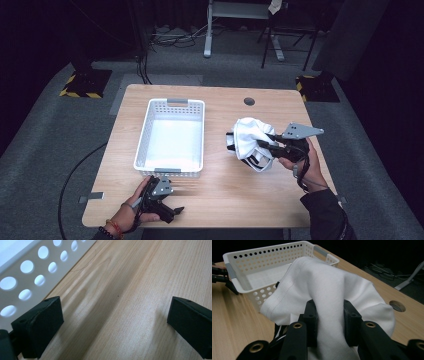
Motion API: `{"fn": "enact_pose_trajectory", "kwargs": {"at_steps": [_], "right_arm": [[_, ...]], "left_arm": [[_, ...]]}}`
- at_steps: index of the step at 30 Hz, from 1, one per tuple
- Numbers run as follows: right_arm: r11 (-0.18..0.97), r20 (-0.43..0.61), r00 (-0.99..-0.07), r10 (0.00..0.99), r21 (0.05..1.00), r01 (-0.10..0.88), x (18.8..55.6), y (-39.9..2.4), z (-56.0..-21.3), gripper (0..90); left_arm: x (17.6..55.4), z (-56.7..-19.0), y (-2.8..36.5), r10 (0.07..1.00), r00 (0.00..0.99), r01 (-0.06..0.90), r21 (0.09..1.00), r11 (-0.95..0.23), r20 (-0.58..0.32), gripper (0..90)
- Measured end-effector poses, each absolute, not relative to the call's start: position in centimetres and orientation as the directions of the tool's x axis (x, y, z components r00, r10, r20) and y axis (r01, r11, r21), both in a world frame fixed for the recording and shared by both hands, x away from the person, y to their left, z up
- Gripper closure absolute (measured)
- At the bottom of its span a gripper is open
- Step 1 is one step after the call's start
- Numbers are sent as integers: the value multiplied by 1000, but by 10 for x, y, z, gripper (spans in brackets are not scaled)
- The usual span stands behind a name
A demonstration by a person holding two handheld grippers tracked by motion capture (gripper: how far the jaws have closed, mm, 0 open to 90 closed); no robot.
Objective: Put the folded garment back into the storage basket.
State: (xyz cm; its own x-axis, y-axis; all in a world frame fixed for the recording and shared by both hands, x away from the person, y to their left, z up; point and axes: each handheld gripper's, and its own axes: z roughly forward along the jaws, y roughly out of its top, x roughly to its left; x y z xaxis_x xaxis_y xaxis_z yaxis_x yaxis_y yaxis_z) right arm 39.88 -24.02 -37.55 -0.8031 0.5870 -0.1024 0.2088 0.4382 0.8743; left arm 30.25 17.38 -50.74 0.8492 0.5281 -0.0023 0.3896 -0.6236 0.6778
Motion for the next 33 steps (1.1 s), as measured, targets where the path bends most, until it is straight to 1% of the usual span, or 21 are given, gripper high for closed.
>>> {"fn": "enact_pose_trajectory", "kwargs": {"at_steps": [12,33], "right_arm": [[425,-102,-807,582,884,195,407,-229,-364,703],[435,-133,-822,554,888,149,416,-201,-343,703]], "left_arm": [[302,-507,174,528,849,389,677,-624,-2,2],[303,-507,174,527,850,388,678,-625,-1,2]]}}
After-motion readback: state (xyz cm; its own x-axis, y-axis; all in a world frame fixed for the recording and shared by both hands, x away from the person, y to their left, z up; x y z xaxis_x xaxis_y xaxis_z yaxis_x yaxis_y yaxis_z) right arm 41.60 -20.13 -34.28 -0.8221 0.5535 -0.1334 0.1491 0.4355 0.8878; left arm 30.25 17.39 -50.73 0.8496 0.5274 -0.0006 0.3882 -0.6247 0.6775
